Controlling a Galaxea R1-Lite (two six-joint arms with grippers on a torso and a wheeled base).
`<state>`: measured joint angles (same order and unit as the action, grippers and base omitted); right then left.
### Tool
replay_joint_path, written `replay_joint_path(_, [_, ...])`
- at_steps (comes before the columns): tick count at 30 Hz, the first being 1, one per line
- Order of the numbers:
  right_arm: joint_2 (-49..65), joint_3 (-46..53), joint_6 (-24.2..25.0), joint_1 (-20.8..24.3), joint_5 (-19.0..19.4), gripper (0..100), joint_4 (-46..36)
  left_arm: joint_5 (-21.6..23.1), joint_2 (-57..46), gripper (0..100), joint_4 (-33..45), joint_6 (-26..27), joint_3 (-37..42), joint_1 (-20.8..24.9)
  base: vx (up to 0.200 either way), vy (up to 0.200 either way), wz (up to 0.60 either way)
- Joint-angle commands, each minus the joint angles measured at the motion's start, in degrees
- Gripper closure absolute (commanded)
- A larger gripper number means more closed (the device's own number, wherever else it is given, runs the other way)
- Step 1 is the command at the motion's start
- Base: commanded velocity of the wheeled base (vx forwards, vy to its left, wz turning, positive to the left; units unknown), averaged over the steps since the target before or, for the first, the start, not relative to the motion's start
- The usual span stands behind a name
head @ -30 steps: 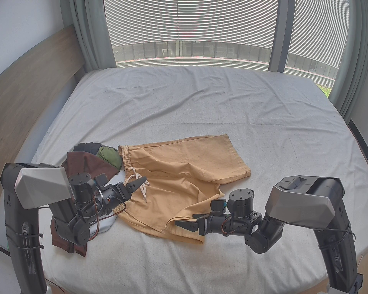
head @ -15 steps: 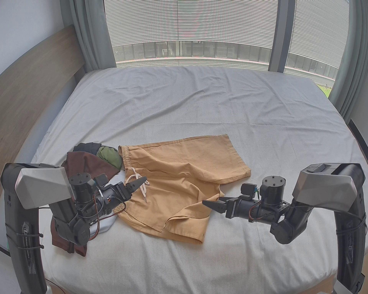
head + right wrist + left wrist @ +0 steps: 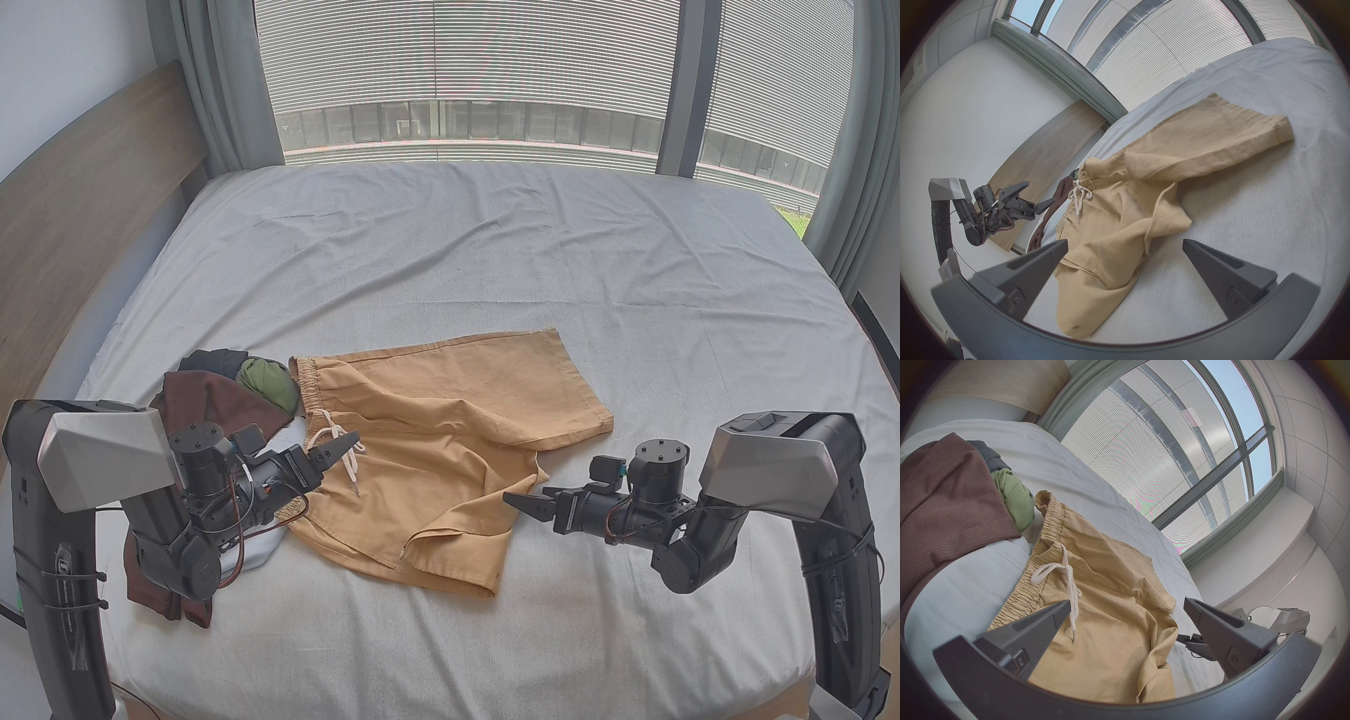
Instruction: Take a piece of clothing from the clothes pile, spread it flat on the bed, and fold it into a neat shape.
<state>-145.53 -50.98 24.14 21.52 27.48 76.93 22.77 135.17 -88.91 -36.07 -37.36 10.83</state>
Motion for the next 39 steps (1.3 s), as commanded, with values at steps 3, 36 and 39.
replay_joint_path(3, [-1.77,-1.58,0.21,0.02,-0.06,0,-0.21,-0.01,0.01,0,-0.04,-0.05,0.10,0.07,0.000,0.000,0.00])
replay_joint_path(36, [-5.11,-10.45,5.83,6.70,0.38,0,-3.46,-0.01,0.01,0,-0.04,0.04,0.19,0.07,0.000,0.000,0.00])
replay_joint_path(39, [-3.53,-7.29,6.10,6.70,0.91,0,-1.52,-0.01,0.01,0,-0.04,0.04,0.19,0.07,0.000,0.000,0.00])
